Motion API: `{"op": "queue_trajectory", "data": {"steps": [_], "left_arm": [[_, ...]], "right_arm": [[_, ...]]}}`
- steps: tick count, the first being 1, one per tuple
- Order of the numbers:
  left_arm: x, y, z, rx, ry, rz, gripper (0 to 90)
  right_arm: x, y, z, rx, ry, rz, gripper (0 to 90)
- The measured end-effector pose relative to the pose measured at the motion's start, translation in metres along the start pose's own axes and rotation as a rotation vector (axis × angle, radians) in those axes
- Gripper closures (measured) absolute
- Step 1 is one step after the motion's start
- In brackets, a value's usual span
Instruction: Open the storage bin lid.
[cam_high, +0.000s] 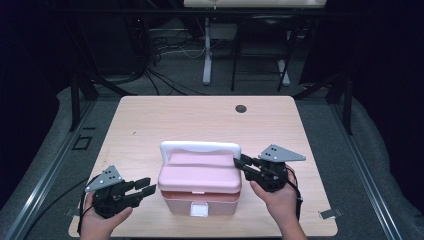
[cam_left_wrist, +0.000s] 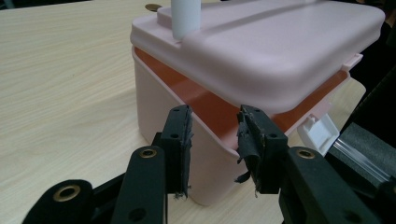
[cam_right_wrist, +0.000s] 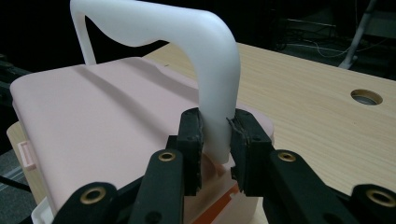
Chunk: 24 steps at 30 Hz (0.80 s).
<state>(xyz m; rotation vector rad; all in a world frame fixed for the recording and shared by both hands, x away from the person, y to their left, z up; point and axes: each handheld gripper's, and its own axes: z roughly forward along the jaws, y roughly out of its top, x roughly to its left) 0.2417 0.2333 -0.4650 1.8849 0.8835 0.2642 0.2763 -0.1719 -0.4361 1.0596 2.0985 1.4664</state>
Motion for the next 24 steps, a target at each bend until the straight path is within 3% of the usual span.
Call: {"op": "queue_trajectory", "data": {"steps": [5,11,24], "left_arm": [[-0.005,-0.004,0.007,0.016,0.0,0.028,63.7],[-0.009,-0.002,0.008,-0.006,0.013,0.043,63.7],[-0.01,0.008,0.006,-0.04,0.019,0.049,64.1]], "right_arm": [[0.0,0.0,0.0,0.0,0.0,0.0,74.1],[-0.001,-0.001,0.0,0.001,0.002,0.002,73.9],[-0.006,-0.002,-0.011,-0.04,-0.027,0.025,72.5]]}}
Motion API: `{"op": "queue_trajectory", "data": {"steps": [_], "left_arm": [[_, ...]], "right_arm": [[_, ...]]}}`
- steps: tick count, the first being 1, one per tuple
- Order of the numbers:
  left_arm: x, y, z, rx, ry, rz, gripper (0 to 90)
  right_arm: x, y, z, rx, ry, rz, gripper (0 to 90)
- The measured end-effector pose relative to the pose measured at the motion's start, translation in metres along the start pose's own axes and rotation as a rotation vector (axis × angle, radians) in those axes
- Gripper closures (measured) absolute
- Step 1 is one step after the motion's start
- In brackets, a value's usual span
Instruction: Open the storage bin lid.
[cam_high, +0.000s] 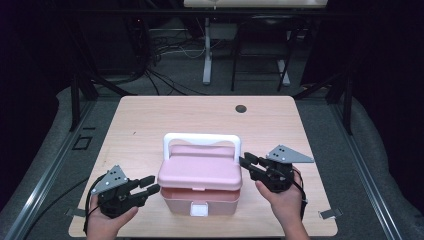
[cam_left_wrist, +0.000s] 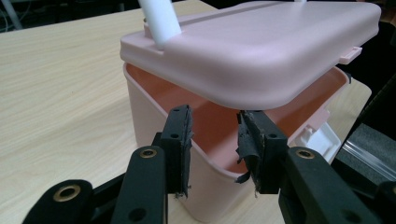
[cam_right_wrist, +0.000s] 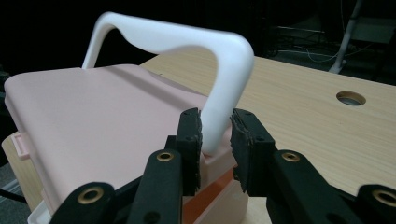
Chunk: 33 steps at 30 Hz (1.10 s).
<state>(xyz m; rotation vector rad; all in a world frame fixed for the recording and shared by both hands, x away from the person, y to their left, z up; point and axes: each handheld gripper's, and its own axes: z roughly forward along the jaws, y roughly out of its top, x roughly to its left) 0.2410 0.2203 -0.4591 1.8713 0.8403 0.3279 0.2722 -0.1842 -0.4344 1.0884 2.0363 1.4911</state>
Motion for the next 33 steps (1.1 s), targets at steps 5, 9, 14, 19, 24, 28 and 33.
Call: {"op": "queue_trajectory", "data": {"steps": [5,9,14,19,24,28,33], "left_arm": [[0.001,0.009,-0.002,-0.031,0.002,0.01,65.8],[0.002,0.016,-0.003,-0.058,0.005,0.018,68.0],[0.002,0.027,-0.003,-0.084,0.006,0.03,70.9],[0.003,0.035,-0.002,-0.1,0.01,0.036,72.9],[0.005,0.04,-0.002,-0.104,0.008,0.034,73.4],[0.007,0.044,-0.001,-0.112,0.008,0.033,73.9],[0.007,0.049,-0.002,-0.101,0.013,0.038,74.0]], "right_arm": [[-0.002,0.0,-0.006,-0.007,-0.005,0.01,72.6],[-0.003,-0.001,-0.009,-0.004,-0.008,0.011,72.6],[-0.004,-0.001,-0.011,-0.007,-0.014,0.022,72.8],[-0.005,-0.001,-0.016,-0.016,-0.024,0.024,72.8],[-0.005,-0.002,-0.019,-0.006,-0.033,0.039,72.5],[-0.004,-0.007,-0.02,0.011,-0.042,0.047,71.2],[0.001,-0.022,-0.015,0.057,-0.039,0.061,66.7]]}}
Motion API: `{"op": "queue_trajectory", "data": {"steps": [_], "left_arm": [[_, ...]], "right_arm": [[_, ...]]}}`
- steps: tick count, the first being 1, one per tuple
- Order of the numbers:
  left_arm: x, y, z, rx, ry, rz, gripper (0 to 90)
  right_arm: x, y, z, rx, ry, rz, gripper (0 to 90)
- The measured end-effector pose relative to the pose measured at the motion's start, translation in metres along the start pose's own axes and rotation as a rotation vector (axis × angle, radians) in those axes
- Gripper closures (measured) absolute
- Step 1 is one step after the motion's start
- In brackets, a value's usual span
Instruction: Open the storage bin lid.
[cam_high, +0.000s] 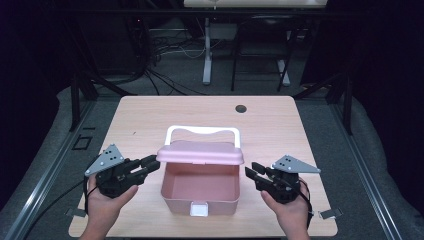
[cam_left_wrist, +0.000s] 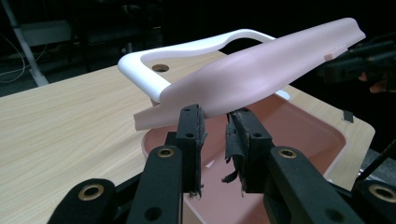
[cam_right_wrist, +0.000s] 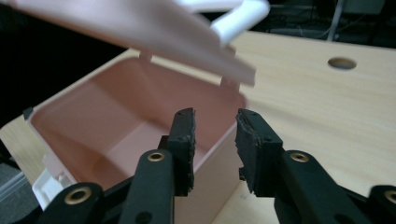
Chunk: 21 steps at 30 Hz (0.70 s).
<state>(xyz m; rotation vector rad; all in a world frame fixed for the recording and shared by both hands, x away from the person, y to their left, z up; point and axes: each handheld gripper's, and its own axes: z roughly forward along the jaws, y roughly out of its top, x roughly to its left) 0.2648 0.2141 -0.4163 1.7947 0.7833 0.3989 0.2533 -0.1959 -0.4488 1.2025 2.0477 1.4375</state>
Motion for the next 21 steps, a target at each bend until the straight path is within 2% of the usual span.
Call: {"op": "queue_trajectory", "data": {"steps": [3,6,9,14,16,21], "left_arm": [[0.001,0.001,0.0,-0.001,-0.003,0.0,74.0],[0.001,0.002,0.001,-0.004,-0.003,-0.01,73.9],[0.001,0.004,0.001,-0.003,0.001,-0.005,74.0],[0.003,0.009,0.003,-0.004,0.008,-0.004,73.9],[0.003,0.012,0.004,-0.006,0.012,-0.003,73.8],[0.005,0.018,0.006,-0.011,0.017,0.001,73.6]], "right_arm": [[0.006,-0.011,0.008,0.032,0.018,0.009,62.1],[0.012,-0.017,0.017,0.068,0.013,-0.021,59.3],[0.017,-0.023,0.024,0.09,0.013,-0.031,57.5],[0.017,-0.029,0.032,0.135,-0.005,-0.03,55.6],[0.017,-0.031,0.035,0.137,0.011,-0.018,55.9],[0.014,-0.034,0.038,0.144,0.01,-0.019,57.2]]}}
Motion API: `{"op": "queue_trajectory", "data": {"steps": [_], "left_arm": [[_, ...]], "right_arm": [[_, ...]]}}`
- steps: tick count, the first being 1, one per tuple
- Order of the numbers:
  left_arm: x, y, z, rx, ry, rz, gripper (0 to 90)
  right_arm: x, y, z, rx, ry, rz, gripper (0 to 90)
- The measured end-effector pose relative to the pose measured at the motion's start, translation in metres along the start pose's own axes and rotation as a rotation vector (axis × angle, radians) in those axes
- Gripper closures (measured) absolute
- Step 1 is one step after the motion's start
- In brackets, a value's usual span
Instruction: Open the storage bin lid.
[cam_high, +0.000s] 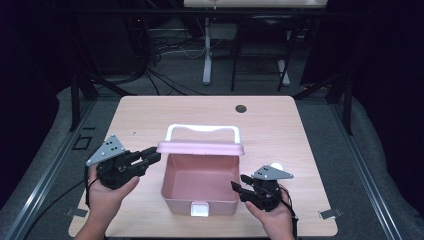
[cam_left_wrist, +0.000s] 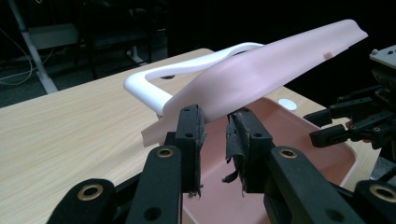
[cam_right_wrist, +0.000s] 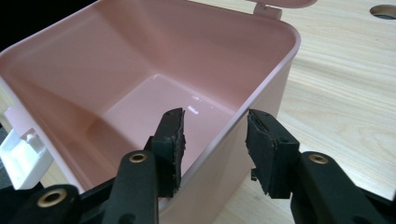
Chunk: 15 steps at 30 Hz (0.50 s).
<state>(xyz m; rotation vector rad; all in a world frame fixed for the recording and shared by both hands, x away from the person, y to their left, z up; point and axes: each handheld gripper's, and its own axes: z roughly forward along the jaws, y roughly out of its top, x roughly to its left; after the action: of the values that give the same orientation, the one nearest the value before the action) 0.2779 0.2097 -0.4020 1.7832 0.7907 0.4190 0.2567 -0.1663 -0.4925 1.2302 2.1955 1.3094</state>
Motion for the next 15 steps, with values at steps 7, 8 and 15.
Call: {"op": "queue_trajectory", "data": {"steps": [7,8,15], "left_arm": [[0.002,0.01,0.004,-0.004,0.01,0.006,73.5],[0.003,0.01,0.005,-0.003,0.011,0.003,73.5],[0.011,0.012,0.016,-0.01,0.024,-0.018,73.9]], "right_arm": [[-0.003,0.0,-0.001,-0.003,-0.009,0.005,59.7],[-0.002,0.0,-0.001,-0.006,-0.009,0.009,59.7],[-0.002,-0.001,-0.001,-0.001,-0.004,0.033,60.3]]}}
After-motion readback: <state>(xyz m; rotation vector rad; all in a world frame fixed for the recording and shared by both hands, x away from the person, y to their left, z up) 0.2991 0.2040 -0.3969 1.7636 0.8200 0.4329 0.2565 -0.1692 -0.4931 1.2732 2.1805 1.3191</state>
